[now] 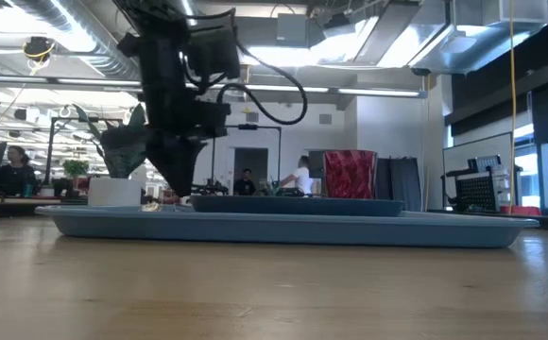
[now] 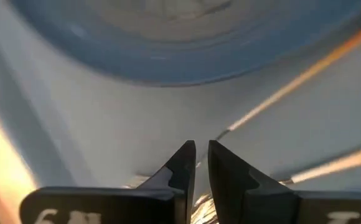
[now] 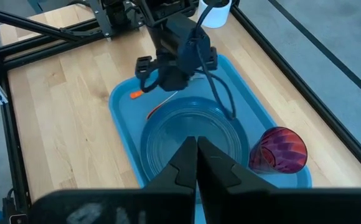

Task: Pick and place plate/cup/fork/spoon on tray
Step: Adjust the orange fork on the blue tray

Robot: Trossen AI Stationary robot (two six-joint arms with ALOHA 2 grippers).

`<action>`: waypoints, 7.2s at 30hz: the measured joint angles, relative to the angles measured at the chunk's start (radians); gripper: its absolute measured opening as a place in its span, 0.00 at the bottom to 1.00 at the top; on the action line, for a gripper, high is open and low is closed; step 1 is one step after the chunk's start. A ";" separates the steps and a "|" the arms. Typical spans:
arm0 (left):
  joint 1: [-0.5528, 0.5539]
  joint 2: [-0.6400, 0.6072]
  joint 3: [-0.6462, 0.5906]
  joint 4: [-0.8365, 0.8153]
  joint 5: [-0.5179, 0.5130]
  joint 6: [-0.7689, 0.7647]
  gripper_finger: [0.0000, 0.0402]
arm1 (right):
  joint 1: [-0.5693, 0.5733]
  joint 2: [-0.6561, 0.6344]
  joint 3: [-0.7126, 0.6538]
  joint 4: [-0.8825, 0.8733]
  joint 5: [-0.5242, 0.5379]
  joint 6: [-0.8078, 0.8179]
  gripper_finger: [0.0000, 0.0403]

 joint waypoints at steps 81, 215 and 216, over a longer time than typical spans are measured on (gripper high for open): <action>0.027 0.036 -0.068 0.034 0.049 0.289 0.09 | 0.000 0.000 0.000 0.000 0.000 -0.001 0.02; -0.090 -0.119 -0.048 0.128 0.248 -0.176 0.00 | 0.000 0.000 -0.003 -0.010 0.052 -0.098 0.01; -0.078 -0.134 -0.039 0.107 0.262 -0.186 0.00 | 0.000 0.000 -0.003 -0.010 0.052 -0.110 0.01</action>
